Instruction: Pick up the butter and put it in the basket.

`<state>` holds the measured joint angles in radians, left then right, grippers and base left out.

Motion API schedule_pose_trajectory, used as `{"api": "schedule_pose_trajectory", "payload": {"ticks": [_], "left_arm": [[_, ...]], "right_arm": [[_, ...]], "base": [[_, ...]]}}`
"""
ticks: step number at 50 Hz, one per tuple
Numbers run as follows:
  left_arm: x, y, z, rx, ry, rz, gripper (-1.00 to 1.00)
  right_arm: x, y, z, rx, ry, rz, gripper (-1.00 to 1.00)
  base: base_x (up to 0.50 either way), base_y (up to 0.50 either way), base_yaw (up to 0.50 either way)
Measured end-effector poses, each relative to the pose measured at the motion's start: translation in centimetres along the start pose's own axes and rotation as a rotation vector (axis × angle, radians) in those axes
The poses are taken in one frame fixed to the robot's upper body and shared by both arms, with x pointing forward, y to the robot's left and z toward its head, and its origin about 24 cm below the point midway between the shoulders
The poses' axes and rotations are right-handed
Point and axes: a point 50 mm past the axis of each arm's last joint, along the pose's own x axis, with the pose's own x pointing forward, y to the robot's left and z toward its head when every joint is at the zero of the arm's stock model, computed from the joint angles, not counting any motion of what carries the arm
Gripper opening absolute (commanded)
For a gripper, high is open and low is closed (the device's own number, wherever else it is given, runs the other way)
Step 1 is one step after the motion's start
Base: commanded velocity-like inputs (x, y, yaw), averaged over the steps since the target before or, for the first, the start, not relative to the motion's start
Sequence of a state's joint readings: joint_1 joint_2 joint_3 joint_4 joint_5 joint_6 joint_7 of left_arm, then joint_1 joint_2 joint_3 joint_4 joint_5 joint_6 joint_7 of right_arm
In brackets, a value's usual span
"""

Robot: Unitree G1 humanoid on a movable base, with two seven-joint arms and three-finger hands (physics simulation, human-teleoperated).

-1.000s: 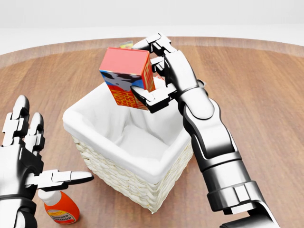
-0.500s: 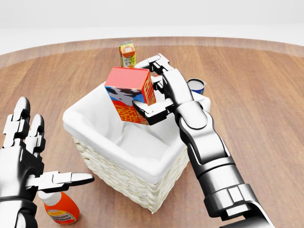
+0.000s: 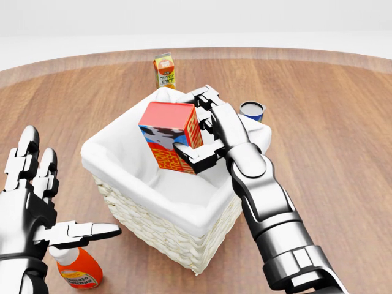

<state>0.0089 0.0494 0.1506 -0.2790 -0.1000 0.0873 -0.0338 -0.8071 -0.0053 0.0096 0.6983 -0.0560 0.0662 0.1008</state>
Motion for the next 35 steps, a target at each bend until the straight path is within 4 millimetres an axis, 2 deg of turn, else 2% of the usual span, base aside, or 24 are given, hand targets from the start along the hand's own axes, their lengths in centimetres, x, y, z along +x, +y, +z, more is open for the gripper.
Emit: {"api": "schedule_pose_trajectory", "payload": {"ticks": [6,7,8,9,11,12,13,15,28,35], "left_arm": [[0.0,0.0,0.0,0.0,0.001,0.0,1.0],[0.0,0.0,0.0,0.0,0.001,0.0,1.0],[0.0,0.0,0.0,0.0,0.002,0.0,1.0],[0.0,0.0,0.0,0.0,0.002,0.0,1.0],[0.0,0.0,0.0,0.0,0.002,0.0,1.0],[0.0,0.0,0.0,0.0,0.002,0.0,1.0],[0.0,0.0,0.0,0.0,0.002,0.0,1.0],[0.0,0.0,0.0,0.0,0.002,0.0,1.0],[0.0,0.0,0.1,0.001,-0.003,-0.002,1.0],[0.1,0.0,0.1,0.002,-0.004,-0.002,1.0]], "right_arm": [[-0.1,0.1,-0.3,-0.001,0.006,0.0,-1.0],[-0.1,0.1,-0.3,-0.001,0.007,0.0,-0.84],[-0.1,0.0,-0.4,-0.003,0.007,-0.002,-0.79],[-0.1,0.0,-0.4,-0.004,0.008,-0.002,-0.62],[-0.1,0.0,-0.5,-0.005,0.009,-0.003,-0.14],[-0.1,0.0,-0.5,-0.007,0.01,-0.003,0.3],[-0.1,0.0,-0.5,-0.008,0.009,-0.004,0.63],[-0.1,-0.1,-0.4,-0.006,0.002,-0.007,0.97],[-0.2,-0.7,0.4,0.001,-0.033,-0.029,1.0],[-0.9,-1.3,1.9,0.029,-0.101,-0.047,1.0]], "base": [[0.0,0.0,0.0],[0.0,0.0,0.0],[0.0,0.0,0.0],[0.0,0.0,0.0],[0.0,0.0,0.0],[0.0,0.0,0.0],[0.0,0.0,0.0],[0.0,0.0,0.0],[0.0,0.0,0.0],[0.0,0.0,0.0]]}}
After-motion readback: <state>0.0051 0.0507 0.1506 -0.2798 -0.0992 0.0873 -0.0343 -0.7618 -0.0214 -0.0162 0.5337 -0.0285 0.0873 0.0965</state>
